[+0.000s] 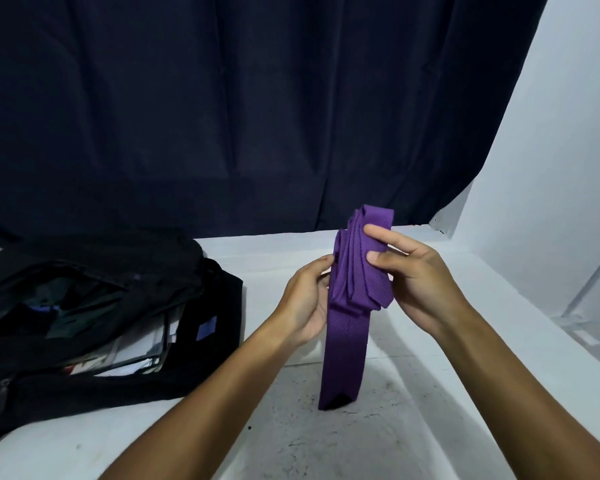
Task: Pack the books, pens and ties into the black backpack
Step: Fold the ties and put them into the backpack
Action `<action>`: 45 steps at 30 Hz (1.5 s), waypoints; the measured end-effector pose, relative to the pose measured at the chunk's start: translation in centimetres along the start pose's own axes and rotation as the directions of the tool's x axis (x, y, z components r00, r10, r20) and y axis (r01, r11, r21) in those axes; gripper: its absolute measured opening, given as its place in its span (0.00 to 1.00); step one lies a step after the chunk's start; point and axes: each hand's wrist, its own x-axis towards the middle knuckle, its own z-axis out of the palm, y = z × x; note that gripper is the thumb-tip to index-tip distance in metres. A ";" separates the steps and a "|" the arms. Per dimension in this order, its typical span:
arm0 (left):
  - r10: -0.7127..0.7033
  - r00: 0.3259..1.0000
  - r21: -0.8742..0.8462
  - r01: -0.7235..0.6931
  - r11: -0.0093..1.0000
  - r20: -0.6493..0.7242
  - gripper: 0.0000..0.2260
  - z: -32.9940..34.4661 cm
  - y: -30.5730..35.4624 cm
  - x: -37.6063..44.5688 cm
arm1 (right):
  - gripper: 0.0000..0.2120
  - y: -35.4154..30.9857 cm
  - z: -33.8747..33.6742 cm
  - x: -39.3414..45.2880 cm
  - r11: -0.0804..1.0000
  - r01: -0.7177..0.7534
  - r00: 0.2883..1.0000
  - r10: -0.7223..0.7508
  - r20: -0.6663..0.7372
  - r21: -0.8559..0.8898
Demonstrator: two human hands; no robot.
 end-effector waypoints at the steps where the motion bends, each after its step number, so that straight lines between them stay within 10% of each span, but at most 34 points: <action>1: -0.041 0.999 -0.029 0.042 0.999 0.016 0.16 0.2 0.1 -0.3 | 0.18 0.1 0.1 0.0 0.999 0.013 1.000 -0.013 -0.007 -0.032; 19: 0.161 0.967 0.192 -0.199 0.961 0.196 0.30 -1.0 -0.9 -0.1 | 0.21 1.1 0.0 -0.1 0.970 -0.013 0.993 0.040 0.107 -0.242; 23: 0.247 0.958 0.429 -0.164 0.888 -0.143 0.06 -1.1 -1.1 0.0 | 0.21 1.1 -0.3 0.6 0.982 0.073 0.997 -0.078 -0.026 -0.172; 25: 0.279 0.887 0.463 -0.086 0.882 -0.368 0.14 -1.4 -1.5 -0.5 | 0.22 0.9 -0.5 0.8 0.982 0.143 0.983 -0.155 -0.096 -0.120; 31: -0.446 0.882 -0.021 0.448 0.894 -0.149 0.36 -2.9 -3.7 -1.1 | 0.21 1.2 -0.3 0.3 0.987 0.157 0.988 -0.156 0.014 -0.047; 35: -0.296 0.939 -0.362 0.219 0.906 -0.174 0.25 -3.2 -2.6 0.2 | 0.20 3.8 -0.5 -1.5 0.991 0.034 0.985 -0.011 0.171 -0.132; 40: -0.110 0.961 -0.252 0.044 0.967 -0.253 0.19 -5.0 -2.2 1.2 | 0.19 6.2 -1.3 -2.8 0.978 -0.076 0.957 0.127 0.263 -0.194; 45: -0.111 0.993 -0.177 0.103 0.979 -0.036 0.20 -4.5 -3.4 -0.2 | 0.19 6.2 -1.3 -2.1 0.987 -0.007 0.976 0.042 0.214 -0.163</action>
